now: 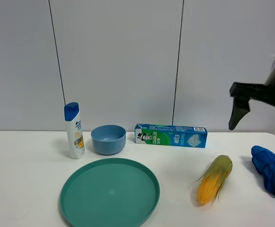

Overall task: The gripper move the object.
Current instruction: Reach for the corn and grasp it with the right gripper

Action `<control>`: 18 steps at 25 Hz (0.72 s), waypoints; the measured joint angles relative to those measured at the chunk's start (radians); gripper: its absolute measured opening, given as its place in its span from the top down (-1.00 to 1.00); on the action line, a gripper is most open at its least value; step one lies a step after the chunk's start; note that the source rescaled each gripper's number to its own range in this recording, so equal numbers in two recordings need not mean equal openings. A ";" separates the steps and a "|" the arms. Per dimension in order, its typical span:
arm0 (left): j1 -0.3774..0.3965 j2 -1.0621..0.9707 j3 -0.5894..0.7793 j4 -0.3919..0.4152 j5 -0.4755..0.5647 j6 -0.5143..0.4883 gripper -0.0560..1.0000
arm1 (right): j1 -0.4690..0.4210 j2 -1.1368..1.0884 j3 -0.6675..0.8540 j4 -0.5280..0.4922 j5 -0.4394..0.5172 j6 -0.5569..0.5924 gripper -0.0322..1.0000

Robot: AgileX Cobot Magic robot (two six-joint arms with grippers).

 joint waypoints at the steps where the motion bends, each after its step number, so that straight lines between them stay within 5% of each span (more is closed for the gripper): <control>1: 0.000 0.000 0.000 0.000 0.000 0.000 -1.00 | 0.006 0.048 -0.014 0.000 -0.005 0.009 -0.85; 18: 0.000 0.000 0.000 0.000 0.000 0.000 -1.00 | 0.041 0.470 -0.227 -0.048 0.005 0.167 -0.85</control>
